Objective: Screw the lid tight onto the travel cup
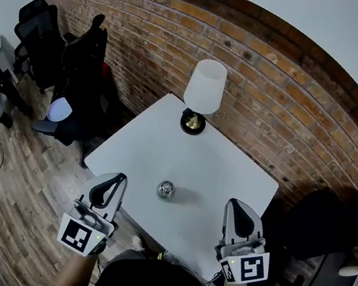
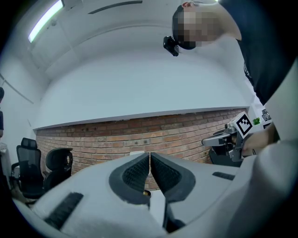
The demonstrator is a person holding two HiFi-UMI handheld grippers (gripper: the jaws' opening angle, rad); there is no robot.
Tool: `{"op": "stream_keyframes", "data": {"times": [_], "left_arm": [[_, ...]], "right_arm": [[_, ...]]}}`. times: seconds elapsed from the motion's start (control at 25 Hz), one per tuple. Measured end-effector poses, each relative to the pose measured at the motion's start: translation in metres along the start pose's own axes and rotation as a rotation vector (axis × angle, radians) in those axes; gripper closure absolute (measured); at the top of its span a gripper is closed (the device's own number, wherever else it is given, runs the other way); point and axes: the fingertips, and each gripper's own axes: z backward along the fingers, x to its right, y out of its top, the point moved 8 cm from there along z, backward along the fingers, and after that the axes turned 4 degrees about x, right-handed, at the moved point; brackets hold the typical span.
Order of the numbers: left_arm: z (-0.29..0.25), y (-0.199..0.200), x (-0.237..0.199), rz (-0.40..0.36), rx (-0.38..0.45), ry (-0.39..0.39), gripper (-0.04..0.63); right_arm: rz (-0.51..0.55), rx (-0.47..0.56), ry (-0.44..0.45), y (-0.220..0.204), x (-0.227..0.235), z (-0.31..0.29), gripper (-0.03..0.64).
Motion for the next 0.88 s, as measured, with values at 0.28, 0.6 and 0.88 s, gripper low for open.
{"op": "stream_keyframes", "data": {"times": [0.28,0.6,0.88], "left_arm": [[-0.002,-0.002,0.004,0.010,0.001,-0.015,0.563],[0.004,-0.002,0.010,0.023,0.010,-0.013,0.563],[0.011,-0.002,0.014,0.029,0.011,-0.011,0.563]], "right_arm": [[0.021,-0.001,0.024,0.000,-0.009,-0.002,0.604],[0.023,0.009,0.047,0.003,-0.017,-0.004,0.604],[0.017,0.008,0.054,0.001,-0.021,-0.001,0.604]]}}
